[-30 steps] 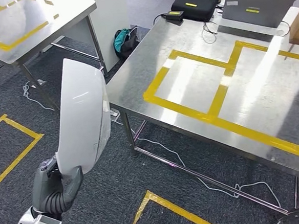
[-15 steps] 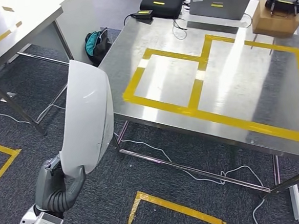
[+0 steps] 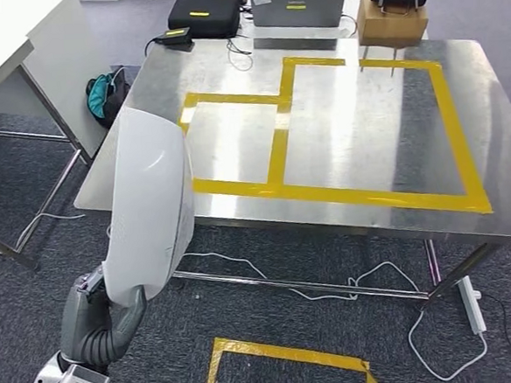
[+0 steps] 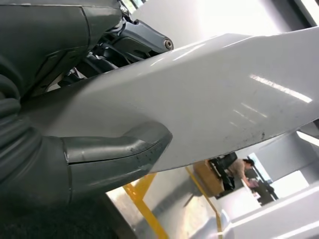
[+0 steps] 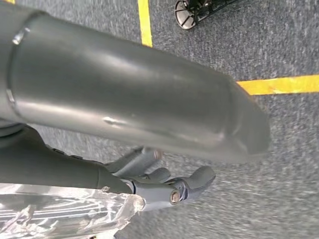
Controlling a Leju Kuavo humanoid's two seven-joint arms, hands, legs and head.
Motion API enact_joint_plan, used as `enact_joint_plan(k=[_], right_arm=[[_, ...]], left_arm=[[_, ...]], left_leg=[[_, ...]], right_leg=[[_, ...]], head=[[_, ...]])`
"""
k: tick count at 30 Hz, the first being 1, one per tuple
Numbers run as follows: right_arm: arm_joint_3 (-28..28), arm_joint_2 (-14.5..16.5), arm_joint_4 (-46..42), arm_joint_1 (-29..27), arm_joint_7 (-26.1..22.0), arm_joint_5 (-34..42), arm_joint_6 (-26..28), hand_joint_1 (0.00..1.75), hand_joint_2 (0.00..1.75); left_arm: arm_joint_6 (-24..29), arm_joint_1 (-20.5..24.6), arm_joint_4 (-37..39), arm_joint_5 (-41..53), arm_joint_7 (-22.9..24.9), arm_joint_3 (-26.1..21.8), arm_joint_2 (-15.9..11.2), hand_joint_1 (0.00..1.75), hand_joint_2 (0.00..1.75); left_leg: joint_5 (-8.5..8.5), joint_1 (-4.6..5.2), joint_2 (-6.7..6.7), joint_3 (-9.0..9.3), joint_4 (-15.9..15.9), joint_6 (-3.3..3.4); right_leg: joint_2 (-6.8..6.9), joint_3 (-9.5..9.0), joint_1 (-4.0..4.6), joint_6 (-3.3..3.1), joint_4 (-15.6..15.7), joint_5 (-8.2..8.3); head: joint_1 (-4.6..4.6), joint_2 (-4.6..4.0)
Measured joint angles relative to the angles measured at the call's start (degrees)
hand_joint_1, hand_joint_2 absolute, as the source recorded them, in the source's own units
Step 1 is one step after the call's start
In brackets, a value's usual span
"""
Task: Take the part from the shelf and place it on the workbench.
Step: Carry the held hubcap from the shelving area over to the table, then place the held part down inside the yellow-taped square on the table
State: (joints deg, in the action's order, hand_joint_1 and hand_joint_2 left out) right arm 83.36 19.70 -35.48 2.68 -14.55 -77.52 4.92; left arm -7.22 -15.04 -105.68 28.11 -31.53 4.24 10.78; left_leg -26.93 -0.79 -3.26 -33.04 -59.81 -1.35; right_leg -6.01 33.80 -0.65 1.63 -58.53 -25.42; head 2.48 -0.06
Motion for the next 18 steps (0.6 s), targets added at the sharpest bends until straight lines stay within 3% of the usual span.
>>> enact_joint_plan(k=[2, 4, 6, 8, 10, 11, 12, 15, 16, 18], right_arm=[[0.0, 0.0, 0.0, -0.1, 0.0, -0.1, 0.0, 0.00, 0.00], [0.0, 0.0, 0.0, -0.4, 0.0, -0.2, 0.0, 0.00, 0.00], [0.0, 0.0, 0.0, -0.5, 0.0, -0.2, 0.0, 0.00, 0.00], [0.0, 0.0, 0.0, -0.3, 0.0, -0.3, -0.2, 0.00, 0.00], [-0.1, 0.0, 0.0, -0.3, -0.3, -0.7, -0.7, 0.00, 0.00], [-0.1, 0.0, 0.1, -0.4, -0.6, -0.9, -1.0, 0.00, 0.00], [-0.1, -0.1, 0.1, -0.5, -0.8, -1.1, -1.1, 0.00, 0.00], [-0.2, -0.4, 0.4, -0.5, -1.2, -1.4, -1.2, 0.00, 0.00], [-0.2, -0.4, 0.4, -0.5, -1.3, -1.5, -1.2, 0.00, 0.00], [-0.2, -0.5, 0.6, -0.5, -1.4, -1.8, -1.2, 0.00, 0.00]], left_arm=[[-0.1, 0.0, 0.0, 0.0, 0.0, 0.0, 0.0, 1.75, 1.75], [-0.2, 0.0, 0.1, 0.0, 0.1, 0.1, -0.1, 1.75, 1.75], [-0.3, 0.0, 0.1, 0.0, 0.1, 0.2, 0.0, 1.75, 1.75], [-0.4, -0.1, 0.1, 0.0, 0.2, 0.2, -0.1, 1.75, 1.75], [-0.6, 0.1, 0.2, 0.1, 0.8, 0.2, -0.1, 1.75, 1.75], [-0.7, 0.2, 0.3, 0.2, 1.3, 0.2, -0.1, 1.75, 1.75], [-0.7, 0.4, 0.5, 0.3, 1.7, 0.2, -0.2, 1.75, 1.75], [-0.7, 0.9, 0.8, 0.7, 2.3, 0.5, -0.2, 1.75, 1.75], [-0.7, 1.1, 0.9, 0.8, 2.5, 0.6, -0.3, 1.75, 1.75], [-0.6, 1.2, 1.0, 0.8, 2.8, 0.7, -0.3, 1.75, 1.75]], left_leg=[[0.24, -0.03, -1.12, 0.87, 2.3, 0.37], [0.43, 0.03, 0.06, 0.90, 2.5, 1.10], [0.61, -0.05, 1.47, 1.05, 2.9, 1.90], [0.57, 0.09, 2.73, 1.09, 2.9, 2.31], [0.50, 0.23, 3.81, 1.11, 2.9, 2.38], [0.45, 0.25, 4.23, 1.15, 2.9, 2.36], [0.39, 0.24, 4.49, 1.23, 2.8, 2.29], [0.03, 0.42, 4.76, 1.59, 2.7, 1.71], [-0.07, 0.55, 4.78, 1.66, 2.7, 1.43], [-0.12, 0.62, 4.83, 1.79, 2.9, 0.83]], right_leg=[[-1.10, 0.53, -0.04, 0.73, 0.1, 0.19], [-1.30, 1.03, -0.26, 1.44, 0.2, 0.28], [1.41, 2.46, -0.15, 1.90, -2.4, -1.53], [4.61, 5.72, -0.03, 2.17, -9.4, -5.37], [5.48, 8.46, -0.07, 2.39, -15.4, -7.64], [5.59, 8.40, -0.07, 2.44, -15.6, -7.19], [5.64, 7.15, -0.07, 2.42, -13.5, -5.76], [6.22, 0.82, 0.00, 2.12, -2.4, -1.39], [6.34, -0.31, 0.06, 1.90, -0.5, -1.01], [6.17, -0.77, 0.22, 1.23, 0.1, -1.06]], head=[[-0.01, 0.00], [-0.02, 0.00], [0.32, 0.01], [0.66, 0.00], [0.65, -0.01], [0.66, -0.01], [0.66, -0.01], [0.68, -0.01], [0.66, -0.01], [0.62, -0.01]])
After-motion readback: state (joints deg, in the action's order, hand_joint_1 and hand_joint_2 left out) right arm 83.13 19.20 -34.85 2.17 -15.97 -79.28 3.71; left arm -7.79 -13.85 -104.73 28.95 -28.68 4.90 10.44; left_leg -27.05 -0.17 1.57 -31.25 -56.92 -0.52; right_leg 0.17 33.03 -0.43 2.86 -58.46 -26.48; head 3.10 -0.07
